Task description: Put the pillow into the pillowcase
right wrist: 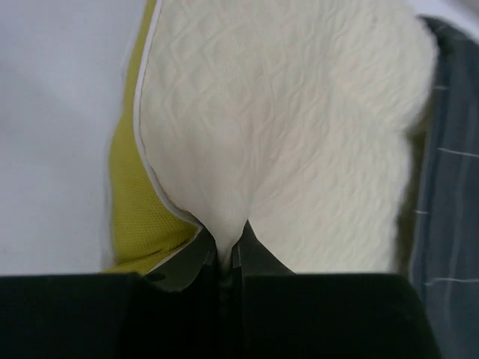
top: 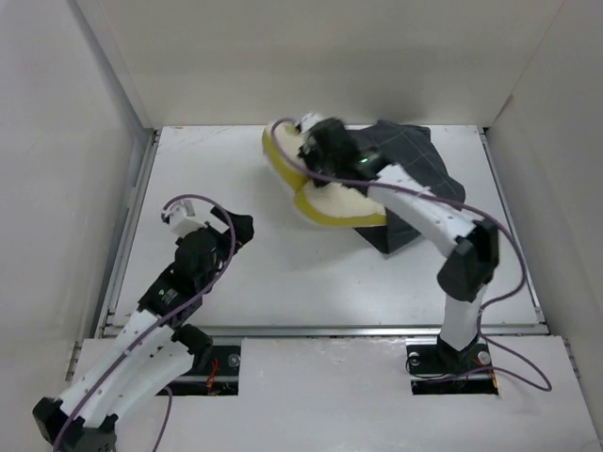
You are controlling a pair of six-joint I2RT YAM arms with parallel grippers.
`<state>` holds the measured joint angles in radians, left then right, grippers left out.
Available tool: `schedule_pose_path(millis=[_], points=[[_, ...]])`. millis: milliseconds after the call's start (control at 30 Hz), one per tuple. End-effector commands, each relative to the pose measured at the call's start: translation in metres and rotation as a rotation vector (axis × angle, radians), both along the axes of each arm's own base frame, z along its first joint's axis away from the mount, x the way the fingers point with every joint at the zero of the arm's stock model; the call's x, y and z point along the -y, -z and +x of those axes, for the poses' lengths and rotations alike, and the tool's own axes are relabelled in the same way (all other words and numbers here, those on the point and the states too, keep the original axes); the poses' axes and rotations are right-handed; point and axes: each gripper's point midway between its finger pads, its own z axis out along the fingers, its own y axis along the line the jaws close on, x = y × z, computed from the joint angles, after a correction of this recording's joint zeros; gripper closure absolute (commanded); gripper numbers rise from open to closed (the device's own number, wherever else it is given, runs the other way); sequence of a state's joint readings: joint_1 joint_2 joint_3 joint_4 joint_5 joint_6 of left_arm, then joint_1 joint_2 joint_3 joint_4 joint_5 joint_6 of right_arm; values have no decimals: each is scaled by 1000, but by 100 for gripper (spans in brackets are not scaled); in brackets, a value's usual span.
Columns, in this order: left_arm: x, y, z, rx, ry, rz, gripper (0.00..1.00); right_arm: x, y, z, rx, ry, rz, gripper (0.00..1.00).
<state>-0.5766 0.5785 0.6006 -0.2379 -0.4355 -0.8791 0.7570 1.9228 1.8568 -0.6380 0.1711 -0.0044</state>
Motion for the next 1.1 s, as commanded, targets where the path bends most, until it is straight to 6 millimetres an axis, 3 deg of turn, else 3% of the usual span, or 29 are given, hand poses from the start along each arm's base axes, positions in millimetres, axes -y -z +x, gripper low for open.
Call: schedule_pose_path(millis=[0, 33, 67, 100, 133, 167, 200, 233, 300, 333, 367, 433, 467, 533, 567, 600, 700, 800, 833, 967, 1033, 1067], points=[[33, 8, 17, -5, 125, 27, 0, 78, -192, 28, 366, 156, 283, 100], [45, -1, 27, 40, 155, 7, 0, 86, -204, 26, 378, 155, 300, 100], [55, 2, 32, 35, 183, 0, 0, 99, -222, 26, 405, 151, 318, 100], [72, 23, 37, -18, 261, 31, 0, 107, -232, 24, 424, 158, 318, 100], [87, 7, 49, 34, 294, 6, 0, 107, -237, 22, 427, 148, 325, 100], [96, 8, 55, 30, 315, 2, 0, 114, -247, 22, 443, 161, 332, 100], [110, 8, 60, 29, 366, -15, 0, 121, -245, 25, 442, 173, 316, 100], [125, 18, 76, 10, 395, 4, 0, 123, -255, 21, 461, 172, 329, 100], [151, 7, 94, 63, 464, -22, 0, 130, -257, 22, 460, 175, 331, 100], [168, 23, 102, 28, 533, -24, 0, 127, -257, 24, 457, 165, 334, 100], [183, -4, 117, 114, 563, -49, 0, 130, -257, 25, 456, 165, 335, 100], [201, -9, 128, 151, 633, -79, 0, 131, -266, 22, 467, 148, 352, 100], [209, -5, 148, 156, 642, -85, 0, 131, -265, 24, 462, 148, 349, 100], [221, -10, 166, 199, 676, -104, 0, 132, -279, 19, 480, 127, 371, 100], [235, 15, 171, 161, 735, -110, 0, 132, -281, 16, 481, 111, 368, 100], [242, 1, 186, 195, 744, -132, 0, 130, -287, 13, 489, 94, 380, 100], [273, 19, 195, 171, 886, -159, 0, 135, -299, 8, 505, 92, 391, 100], [284, 48, 195, 113, 908, -160, 0, 136, -307, 3, 523, 76, 395, 100], [288, 48, 193, 113, 905, -157, 0, 136, -307, 3, 523, 76, 396, 100], [289, 79, 204, 77, 850, -29, 0, 136, -323, -3, 553, 60, 417, 100], [297, 88, 202, 72, 877, -20, 0, 135, -325, -6, 550, 50, 420, 100], [300, 81, 207, 98, 877, -24, 0, 135, -325, -6, 550, 50, 420, 100]])
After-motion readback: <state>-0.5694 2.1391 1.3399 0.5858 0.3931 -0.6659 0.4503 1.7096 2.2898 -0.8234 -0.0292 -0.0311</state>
